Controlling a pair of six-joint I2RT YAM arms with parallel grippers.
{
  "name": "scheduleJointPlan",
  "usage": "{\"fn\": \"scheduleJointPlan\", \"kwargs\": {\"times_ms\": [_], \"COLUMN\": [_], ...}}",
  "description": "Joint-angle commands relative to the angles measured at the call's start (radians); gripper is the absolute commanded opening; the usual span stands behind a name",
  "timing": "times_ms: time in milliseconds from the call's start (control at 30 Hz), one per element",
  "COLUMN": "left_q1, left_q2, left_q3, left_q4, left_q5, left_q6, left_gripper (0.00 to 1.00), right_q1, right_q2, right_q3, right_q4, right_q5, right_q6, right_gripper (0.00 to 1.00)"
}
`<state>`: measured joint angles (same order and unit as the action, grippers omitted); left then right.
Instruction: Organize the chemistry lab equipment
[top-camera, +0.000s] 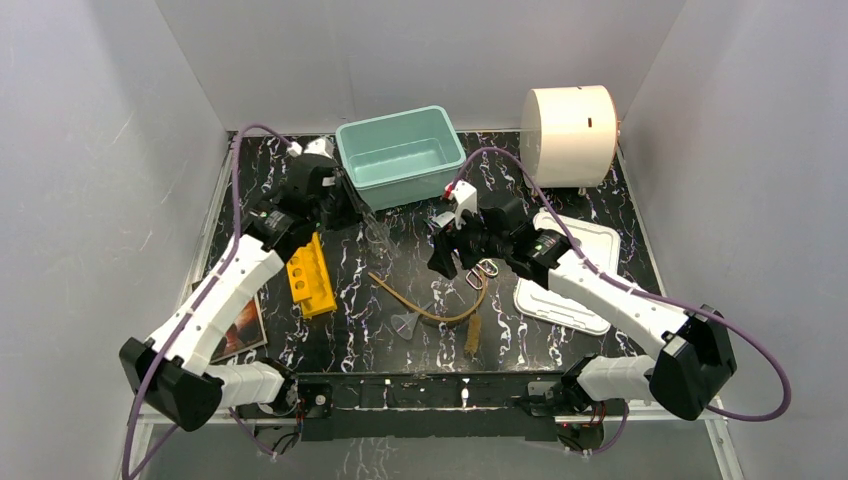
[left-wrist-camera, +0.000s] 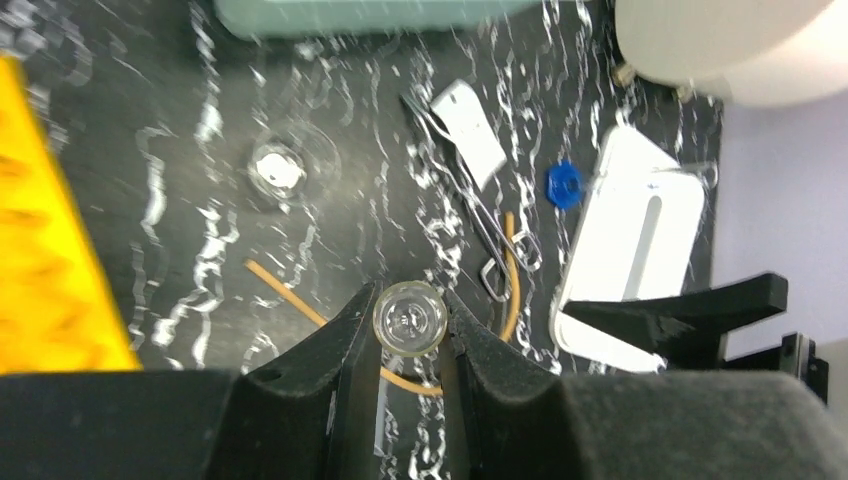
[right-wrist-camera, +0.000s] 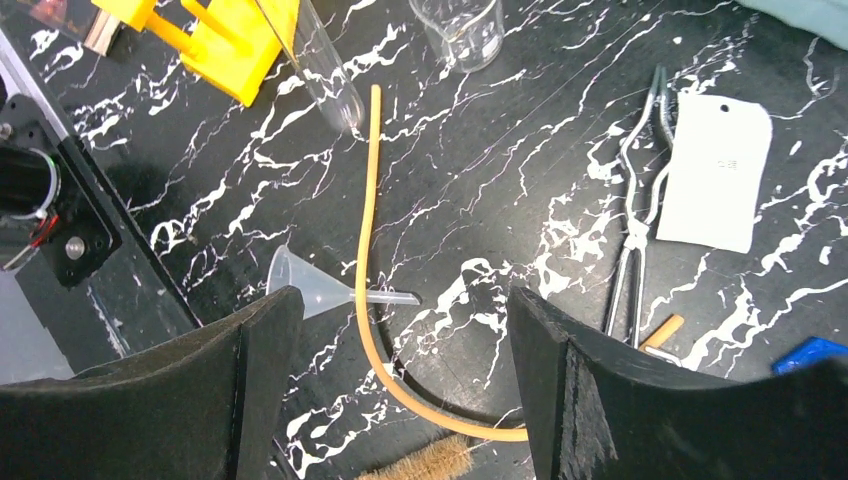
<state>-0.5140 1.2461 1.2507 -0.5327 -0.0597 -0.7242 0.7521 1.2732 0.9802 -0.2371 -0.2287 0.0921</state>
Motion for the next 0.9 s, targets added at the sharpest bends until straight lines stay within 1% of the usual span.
{"fn": "scheduleJointPlan", "kwargs": {"times_ms": [0, 133, 233, 333, 433, 567, 633, 733, 867], "left_q1": [0.003, 0.003, 0.004, 0.014, 0.062, 0.186, 0.234, 0.287, 0.319], "left_q2": [-0.045, -0.024, -0.017, -0.004, 0.017, 0.038, 0.044, 0.063, 0.074], "left_q3": [0.141, 0.257, 0.287, 0.305, 0.304, 0.269, 0.244, 0.220, 0.169], "left_q4": [-0.201, -0.365, -0.401, -0.400, -0.346, -0.228, -0.168, -0.104, -0.027], "left_q5": [-0.273, -0.486, -0.593, -0.658, -0.658, -0.581, -0.566, -0.546, -0.521], "left_q6": [0.091, 0.109, 0.136, 0.171, 0.224, 0.283, 0.309, 0.330, 0.339], "left_gripper": [0.10, 0.10, 0.10, 0.11, 0.11, 0.11, 0.11, 0.10, 0.10], "right_q1": [-0.004, -0.004, -0.004, -0.005, -0.004, -0.005, -0.005, -0.004, -0.004], "right_q2": [-0.050, -0.055, -0.053, -0.047, -0.041, -0.038, -0.036, -0.032, -0.024], "right_q3": [0.045, 0.038, 0.033, 0.028, 0.028, 0.024, 0.023, 0.025, 0.033], "right_q4": [0.021, 0.019, 0.025, 0.030, 0.030, 0.031, 0.030, 0.026, 0.022], "right_q5": [0.066, 0.096, 0.100, 0.101, 0.103, 0.108, 0.103, 0.104, 0.114], "right_q6": [0.035, 0.034, 0.036, 0.042, 0.047, 0.057, 0.057, 0.058, 0.057], "right_gripper": [0.84, 0.83, 0.83, 0.83, 0.84, 0.83, 0.83, 0.83, 0.83]}}
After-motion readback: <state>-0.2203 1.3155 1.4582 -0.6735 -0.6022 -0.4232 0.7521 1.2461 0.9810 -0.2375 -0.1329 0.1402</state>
